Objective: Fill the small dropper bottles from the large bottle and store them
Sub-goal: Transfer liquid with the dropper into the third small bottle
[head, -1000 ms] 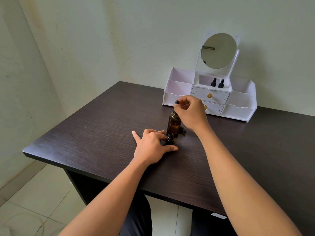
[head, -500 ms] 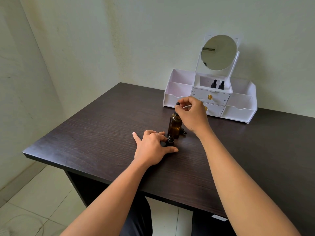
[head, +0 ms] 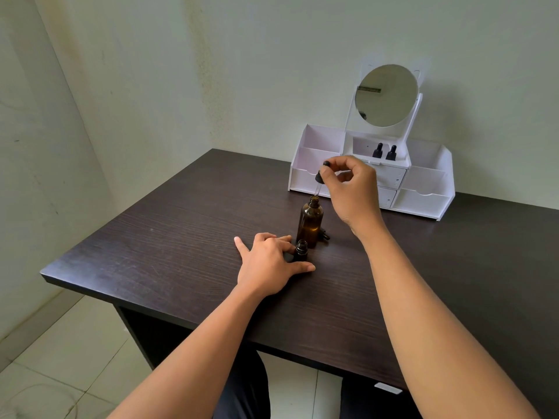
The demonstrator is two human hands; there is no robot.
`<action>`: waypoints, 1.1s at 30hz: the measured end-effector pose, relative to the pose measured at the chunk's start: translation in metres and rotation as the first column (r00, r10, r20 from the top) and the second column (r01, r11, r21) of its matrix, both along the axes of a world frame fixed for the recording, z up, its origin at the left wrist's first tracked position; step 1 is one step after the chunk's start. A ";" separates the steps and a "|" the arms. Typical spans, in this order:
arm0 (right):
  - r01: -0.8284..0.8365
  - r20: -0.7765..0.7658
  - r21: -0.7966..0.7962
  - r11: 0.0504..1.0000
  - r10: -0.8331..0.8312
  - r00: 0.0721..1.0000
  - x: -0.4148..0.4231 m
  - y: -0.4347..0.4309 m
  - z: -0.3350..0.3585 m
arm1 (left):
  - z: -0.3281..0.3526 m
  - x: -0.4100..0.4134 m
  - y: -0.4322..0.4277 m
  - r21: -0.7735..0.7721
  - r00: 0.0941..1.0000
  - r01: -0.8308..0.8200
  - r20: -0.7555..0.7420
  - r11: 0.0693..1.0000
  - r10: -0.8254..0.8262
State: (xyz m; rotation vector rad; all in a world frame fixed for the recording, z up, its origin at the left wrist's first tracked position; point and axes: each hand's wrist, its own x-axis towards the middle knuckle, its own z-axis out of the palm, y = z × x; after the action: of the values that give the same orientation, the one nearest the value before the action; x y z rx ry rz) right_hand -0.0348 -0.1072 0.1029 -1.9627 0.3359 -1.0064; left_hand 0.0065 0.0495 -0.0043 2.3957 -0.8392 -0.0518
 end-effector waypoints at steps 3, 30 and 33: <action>-0.005 0.085 -0.004 1.000 0.005 0.996 -0.005 -0.002 0.015 | 0.000 -0.001 0.000 -0.013 1.000 0.006 -0.002 1.000 -0.006; -0.098 0.359 0.154 0.983 0.037 0.932 -0.066 0.036 -0.021 | 0.001 -0.002 0.000 -0.024 1.000 0.008 0.002 1.000 -0.008; -0.097 0.355 0.164 0.982 0.033 0.934 -0.065 0.039 -0.032 | -0.001 -0.002 0.000 -0.030 1.000 0.008 0.007 1.000 -0.008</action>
State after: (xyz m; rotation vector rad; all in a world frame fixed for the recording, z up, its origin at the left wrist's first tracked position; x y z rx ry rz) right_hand -0.0998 -0.0686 0.0711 -1.5848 0.1528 -1.2150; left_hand 0.0042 0.0494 -0.0048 2.3658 -0.8469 -0.0335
